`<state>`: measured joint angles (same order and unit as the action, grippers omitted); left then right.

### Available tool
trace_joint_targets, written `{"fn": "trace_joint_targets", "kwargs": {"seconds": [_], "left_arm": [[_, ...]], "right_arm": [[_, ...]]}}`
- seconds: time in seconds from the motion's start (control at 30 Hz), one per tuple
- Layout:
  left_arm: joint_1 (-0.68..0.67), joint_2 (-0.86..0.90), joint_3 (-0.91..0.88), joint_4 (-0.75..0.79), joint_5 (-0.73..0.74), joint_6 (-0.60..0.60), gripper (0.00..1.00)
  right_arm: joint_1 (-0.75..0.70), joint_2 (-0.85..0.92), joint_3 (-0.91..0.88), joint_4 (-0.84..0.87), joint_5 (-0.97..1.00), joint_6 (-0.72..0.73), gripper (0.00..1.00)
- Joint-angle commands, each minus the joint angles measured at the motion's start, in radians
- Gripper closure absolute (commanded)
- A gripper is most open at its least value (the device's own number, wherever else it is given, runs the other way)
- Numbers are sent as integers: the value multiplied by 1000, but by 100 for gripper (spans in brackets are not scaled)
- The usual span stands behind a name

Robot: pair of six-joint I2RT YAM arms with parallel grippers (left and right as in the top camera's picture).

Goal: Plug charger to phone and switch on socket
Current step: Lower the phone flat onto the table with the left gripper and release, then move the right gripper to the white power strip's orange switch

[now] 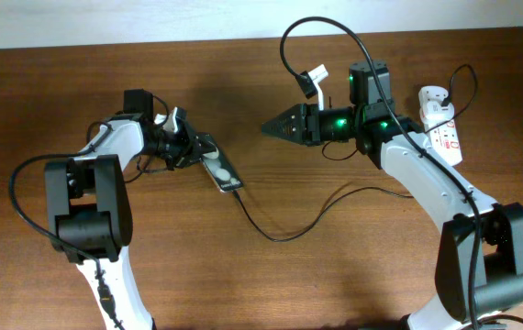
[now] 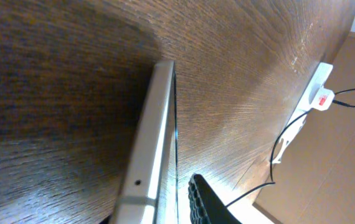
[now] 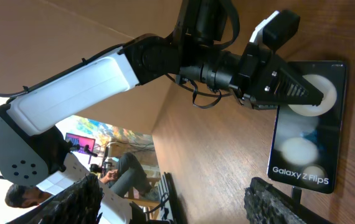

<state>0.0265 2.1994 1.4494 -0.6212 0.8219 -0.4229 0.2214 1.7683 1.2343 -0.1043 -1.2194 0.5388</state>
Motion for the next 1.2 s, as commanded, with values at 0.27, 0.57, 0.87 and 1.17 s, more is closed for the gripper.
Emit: {"fn": "trace_joint_targets", "kwargs": {"seconds": [0.27, 0.57, 0.87, 1.17], "left_arm": [[0, 2, 19, -54, -141, 6, 53], [1, 2, 19, -101, -329, 13, 29], [5, -5, 42, -117, -516, 47, 1], [53, -501, 275, -155, -516, 80, 1]], "right_arm": [[2, -21, 18, 2, 1, -19, 24], [2, -21, 19, -47, 1, -64, 24], [2, -32, 19, -84, 5, -86, 26], [-1, -250, 249, -850, 920, -308, 20]]}}
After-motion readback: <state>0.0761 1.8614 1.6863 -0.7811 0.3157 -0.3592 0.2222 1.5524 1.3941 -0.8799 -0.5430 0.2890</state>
